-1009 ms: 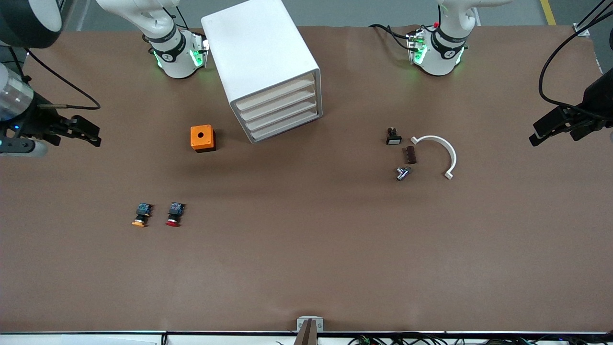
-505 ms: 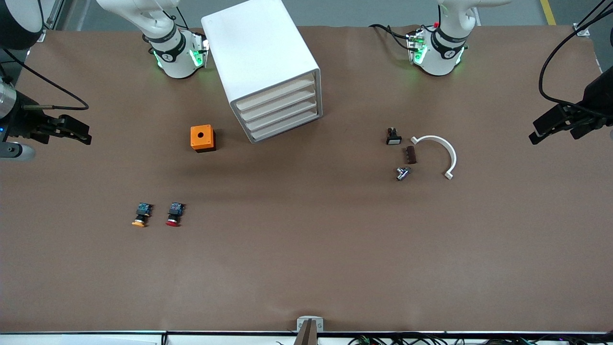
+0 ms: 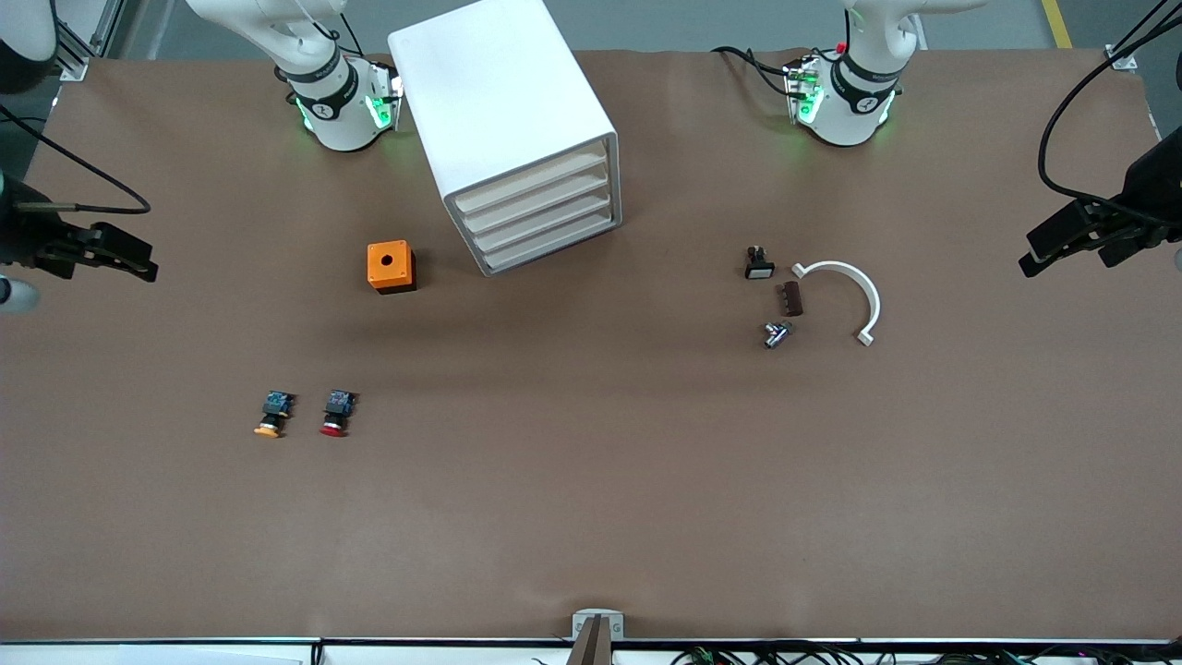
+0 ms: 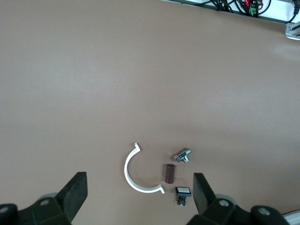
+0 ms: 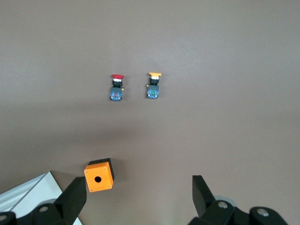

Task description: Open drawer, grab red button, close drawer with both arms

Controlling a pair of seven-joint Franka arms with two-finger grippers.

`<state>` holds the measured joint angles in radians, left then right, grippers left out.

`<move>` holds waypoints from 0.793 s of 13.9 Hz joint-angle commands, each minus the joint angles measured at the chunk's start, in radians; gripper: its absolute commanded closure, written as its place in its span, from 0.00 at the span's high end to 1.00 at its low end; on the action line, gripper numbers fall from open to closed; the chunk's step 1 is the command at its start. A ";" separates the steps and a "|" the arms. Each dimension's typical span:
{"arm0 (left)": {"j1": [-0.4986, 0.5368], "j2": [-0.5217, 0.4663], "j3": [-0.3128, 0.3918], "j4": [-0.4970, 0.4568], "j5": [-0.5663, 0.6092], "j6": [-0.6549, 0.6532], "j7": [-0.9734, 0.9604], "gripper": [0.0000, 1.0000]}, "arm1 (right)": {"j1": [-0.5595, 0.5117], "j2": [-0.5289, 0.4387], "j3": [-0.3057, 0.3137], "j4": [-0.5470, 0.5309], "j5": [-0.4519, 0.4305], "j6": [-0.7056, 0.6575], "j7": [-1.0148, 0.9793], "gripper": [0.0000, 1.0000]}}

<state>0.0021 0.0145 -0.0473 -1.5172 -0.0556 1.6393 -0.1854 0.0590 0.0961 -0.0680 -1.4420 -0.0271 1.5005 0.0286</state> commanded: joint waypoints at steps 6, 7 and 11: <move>-0.004 -0.002 -0.006 0.015 0.026 -0.019 -0.002 0.99 | -0.058 -0.010 0.017 0.054 0.050 -0.129 -0.006 1.00; -0.004 -0.002 -0.006 0.015 0.026 -0.019 -0.002 0.99 | -0.056 -0.022 0.017 0.045 0.052 -0.132 -0.004 1.00; -0.004 -0.002 -0.006 0.014 0.026 -0.019 -0.002 0.99 | -0.045 -0.065 0.020 0.000 0.053 -0.135 -0.004 1.00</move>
<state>0.0010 0.0145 -0.0494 -1.5172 -0.0556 1.6376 -0.1854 0.0168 0.0764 -0.0550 -1.4009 0.0157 1.3706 0.0283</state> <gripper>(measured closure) 0.004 0.000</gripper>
